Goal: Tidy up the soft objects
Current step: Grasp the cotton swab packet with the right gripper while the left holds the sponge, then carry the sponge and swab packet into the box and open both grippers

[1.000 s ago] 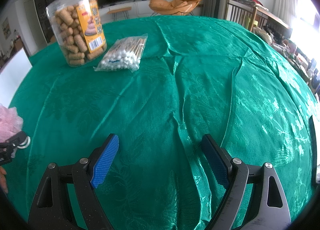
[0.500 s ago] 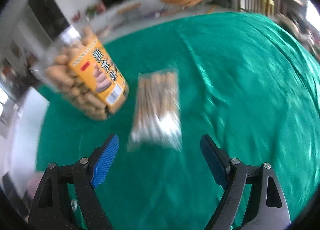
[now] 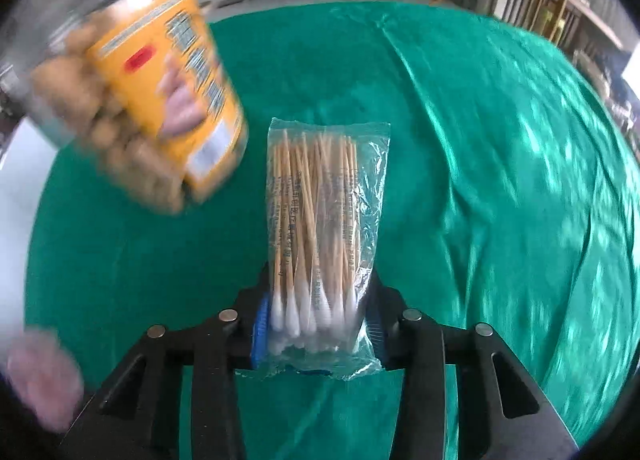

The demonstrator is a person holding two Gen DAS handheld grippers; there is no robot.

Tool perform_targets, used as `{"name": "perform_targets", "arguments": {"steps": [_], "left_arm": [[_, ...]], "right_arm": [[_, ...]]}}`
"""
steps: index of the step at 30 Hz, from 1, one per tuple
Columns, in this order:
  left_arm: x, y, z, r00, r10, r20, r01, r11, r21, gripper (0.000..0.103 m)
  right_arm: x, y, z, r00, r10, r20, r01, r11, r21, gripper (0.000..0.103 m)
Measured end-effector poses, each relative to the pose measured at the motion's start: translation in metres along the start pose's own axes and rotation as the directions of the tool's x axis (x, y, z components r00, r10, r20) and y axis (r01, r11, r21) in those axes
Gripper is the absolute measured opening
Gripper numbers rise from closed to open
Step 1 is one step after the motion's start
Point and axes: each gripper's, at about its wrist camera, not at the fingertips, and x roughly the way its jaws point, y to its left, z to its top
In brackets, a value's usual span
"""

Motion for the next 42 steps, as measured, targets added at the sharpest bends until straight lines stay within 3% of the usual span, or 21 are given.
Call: {"name": "perform_targets", "arguments": {"steps": [6, 9, 11, 17, 23, 32, 33, 34, 35, 38, 40, 42], "left_arm": [[-0.016, 0.01, -0.01, 0.991, -0.089, -0.103, 0.093, 0.995, 0.031, 0.103], [-0.032, 0.02, -0.024, 0.982, -0.162, -0.099, 0.162, 0.987, -0.011, 0.103], [-0.035, 0.02, -0.028, 0.981, -0.162, -0.102, 0.164, 0.986, 0.012, 0.103], [-0.043, 0.003, -0.01, 0.991, -0.122, -0.064, 0.125, 0.991, 0.046, 0.103], [-0.03, -0.011, 0.014, 0.999, 0.006, -0.036, -0.003, 0.995, 0.096, 0.103], [-0.019, -0.014, 0.021, 0.998, 0.051, -0.045, -0.045, 0.992, 0.121, 0.102], [-0.019, -0.014, 0.021, 0.998, 0.042, -0.044, -0.036, 0.992, 0.124, 0.098], [-0.02, -0.014, 0.022, 0.999, 0.016, -0.033, -0.012, 0.992, 0.124, 0.064], [-0.022, -0.012, 0.022, 0.999, -0.029, -0.033, 0.032, 0.994, 0.106, 0.037], [-0.042, 0.007, 0.027, 0.986, -0.168, -0.007, 0.168, 0.986, -0.017, 0.036], [-0.081, 0.031, 0.034, 0.964, -0.26, 0.061, 0.265, 0.959, -0.1, 0.036], [-0.125, 0.06, 0.041, 0.949, -0.286, 0.134, 0.302, 0.945, -0.123, 0.036]], "right_arm": [[-0.047, -0.007, -0.093, 0.993, 0.099, -0.059, -0.101, 0.994, -0.042, 0.041], [-0.059, -0.012, -0.116, 0.991, 0.12, -0.061, -0.122, 0.992, -0.018, 0.053], [-0.06, -0.013, -0.119, 0.988, 0.134, -0.074, -0.135, 0.991, -0.008, 0.065], [-0.056, 0.009, -0.102, 0.994, 0.021, -0.104, -0.035, 0.991, -0.133, 0.07], [-0.044, 0.013, -0.104, 0.988, -0.046, -0.146, 0.017, 0.981, -0.193, 0.07], [-0.043, 0.009, -0.095, 0.987, -0.035, -0.155, 0.006, 0.983, -0.184, 0.068], [-0.045, 0.007, -0.095, 0.989, -0.031, -0.144, 0.005, 0.984, -0.178, 0.063], [-0.042, 0.007, -0.093, 0.991, -0.033, -0.131, 0.01, 0.985, -0.174, 0.045], [-0.046, 0.006, -0.095, 0.992, -0.022, -0.127, 0.001, 0.986, -0.168, 0.033], [-0.063, 0.002, -0.092, 0.991, 0.064, -0.117, -0.075, 0.993, -0.091, 0.031], [-0.091, 0.015, -0.084, 0.982, 0.171, -0.08, -0.176, 0.983, -0.052, 0.031], [-0.118, 0.038, -0.073, 0.963, 0.264, -0.046, -0.267, 0.962, -0.056, 0.031]]}}
